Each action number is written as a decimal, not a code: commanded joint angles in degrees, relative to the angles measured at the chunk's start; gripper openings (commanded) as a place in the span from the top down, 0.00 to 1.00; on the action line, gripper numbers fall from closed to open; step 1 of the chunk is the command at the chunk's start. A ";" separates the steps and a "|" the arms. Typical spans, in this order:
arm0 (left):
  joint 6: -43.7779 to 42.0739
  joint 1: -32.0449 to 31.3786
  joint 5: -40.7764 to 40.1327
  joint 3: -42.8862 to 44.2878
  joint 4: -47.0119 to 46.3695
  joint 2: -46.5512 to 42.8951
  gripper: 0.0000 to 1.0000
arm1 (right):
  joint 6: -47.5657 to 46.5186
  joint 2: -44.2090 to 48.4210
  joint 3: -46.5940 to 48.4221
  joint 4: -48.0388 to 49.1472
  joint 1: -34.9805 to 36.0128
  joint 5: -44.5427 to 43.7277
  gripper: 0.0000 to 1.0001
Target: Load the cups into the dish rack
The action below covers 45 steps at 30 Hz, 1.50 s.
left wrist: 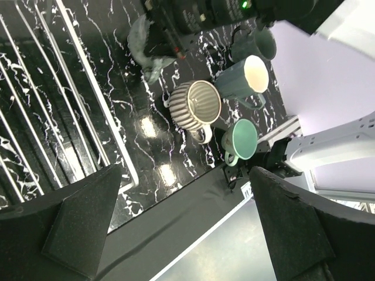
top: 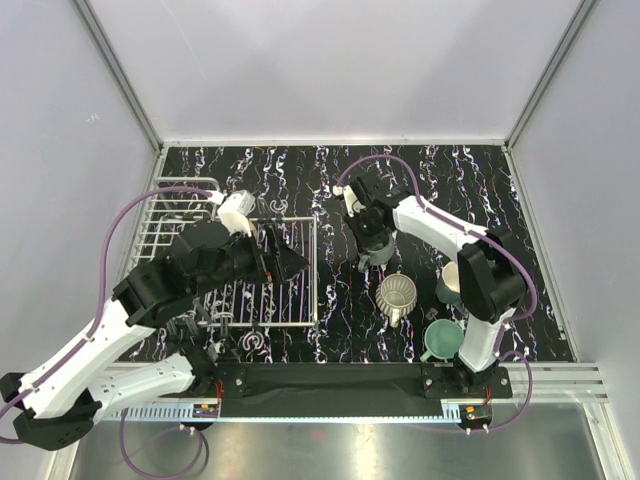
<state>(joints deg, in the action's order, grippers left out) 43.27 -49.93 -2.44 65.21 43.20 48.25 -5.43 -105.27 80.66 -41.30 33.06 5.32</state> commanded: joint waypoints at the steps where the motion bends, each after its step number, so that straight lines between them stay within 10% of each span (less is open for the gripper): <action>1: 1.03 -0.17 -1.43 0.36 -4.17 0.26 0.02 | -0.46 4.64 -1.38 5.61 1.22 2.15 0.99; 8: 1.38 -0.17 -1.17 1.15 -5.14 4.48 0.03 | 3.49 10.61 -7.09 8.16 1.31 0.66 0.76; 17: 1.12 -0.17 -5.64 5.45 -4.62 10.37 0.04 | 11.22 17.12 -4.48 3.60 1.22 -8.97 0.20; 25: 1.38 -0.17 -13.20 14.58 -0.84 22.39 0.15 | 38.20 16.15 3.46 -22.23 -1.76 -36.87 0.11; 33: -1.25 -0.69 -17.51 29.60 4.15 44.51 0.22 | 36.64 30.82 -10.70 -11.36 -19.24 -17.37 0.11; 45: -3.80 -1.84 -14.97 53.18 12.00 70.57 0.43 | 34.26 39.88 -13.77 -10.65 -20.49 -11.57 0.10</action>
<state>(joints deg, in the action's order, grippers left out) 40.38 -51.44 -17.87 116.05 54.15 118.76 29.58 -66.81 67.90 -54.13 12.47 -10.22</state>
